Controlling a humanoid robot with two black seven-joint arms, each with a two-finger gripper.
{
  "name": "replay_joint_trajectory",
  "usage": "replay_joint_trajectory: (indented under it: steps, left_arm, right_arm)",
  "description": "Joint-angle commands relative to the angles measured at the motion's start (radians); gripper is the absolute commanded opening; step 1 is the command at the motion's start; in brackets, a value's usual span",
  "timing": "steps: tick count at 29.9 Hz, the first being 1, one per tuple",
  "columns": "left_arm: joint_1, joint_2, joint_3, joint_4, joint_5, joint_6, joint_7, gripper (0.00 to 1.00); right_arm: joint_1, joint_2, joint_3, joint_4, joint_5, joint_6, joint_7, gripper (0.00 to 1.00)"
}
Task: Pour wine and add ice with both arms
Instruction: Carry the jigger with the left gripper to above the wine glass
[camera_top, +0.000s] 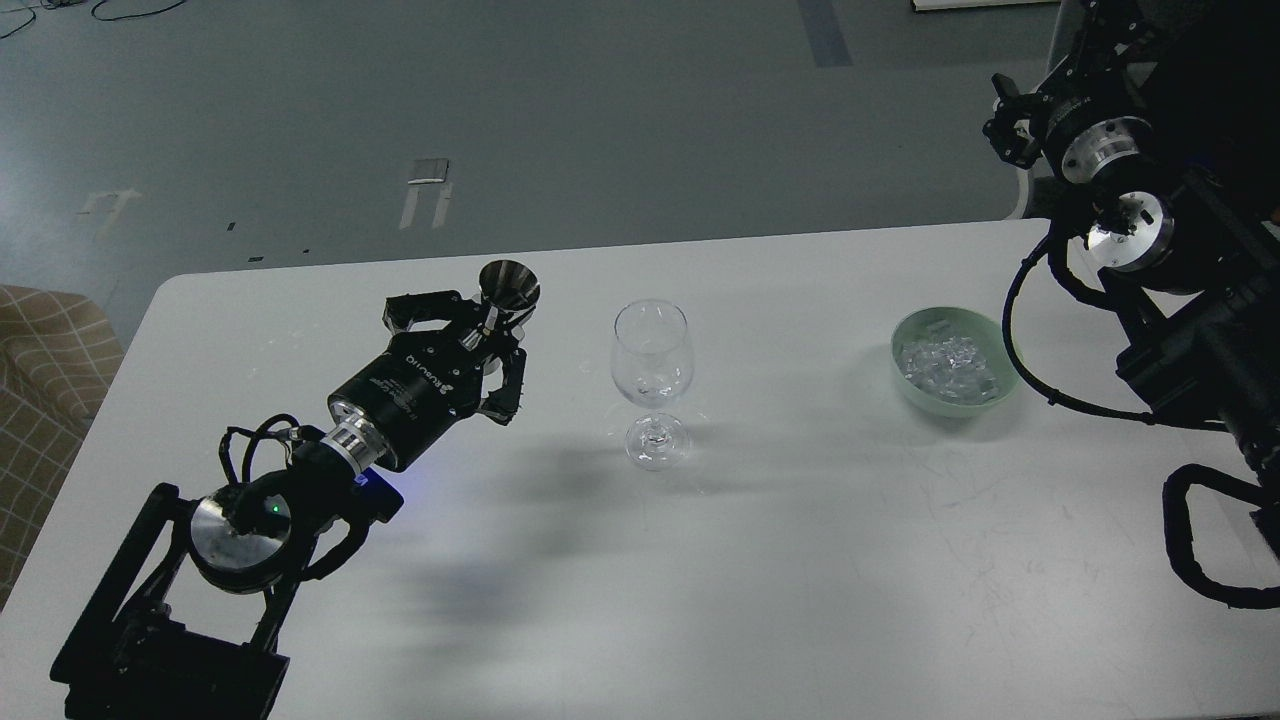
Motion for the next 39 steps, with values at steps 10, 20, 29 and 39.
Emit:
replay_joint_trajectory:
  steps: [10,20,29,39]
  left_arm:
    - [-0.035,-0.005,0.060,-0.004,0.090,0.041,0.025,0.00]
    - [-0.091,0.007,0.099,0.004,0.135,0.087,0.036,0.00]
    - [-0.134,0.009,0.119,0.031,0.161,0.096,0.037,0.00]
    - [-0.185,0.006,0.129,0.050,0.185,0.108,0.054,0.00]
  right_arm:
    - [-0.003,0.005,-0.002,0.010,0.000,0.000,-0.003,1.00]
    - [-0.003,0.003,-0.002,0.018,0.000,0.000,-0.003,1.00]
    - [-0.003,0.005,-0.002,0.030,0.000,0.000,-0.003,1.00]
    - [-0.009,0.002,0.000,0.035,0.000,0.000,-0.001,1.00]
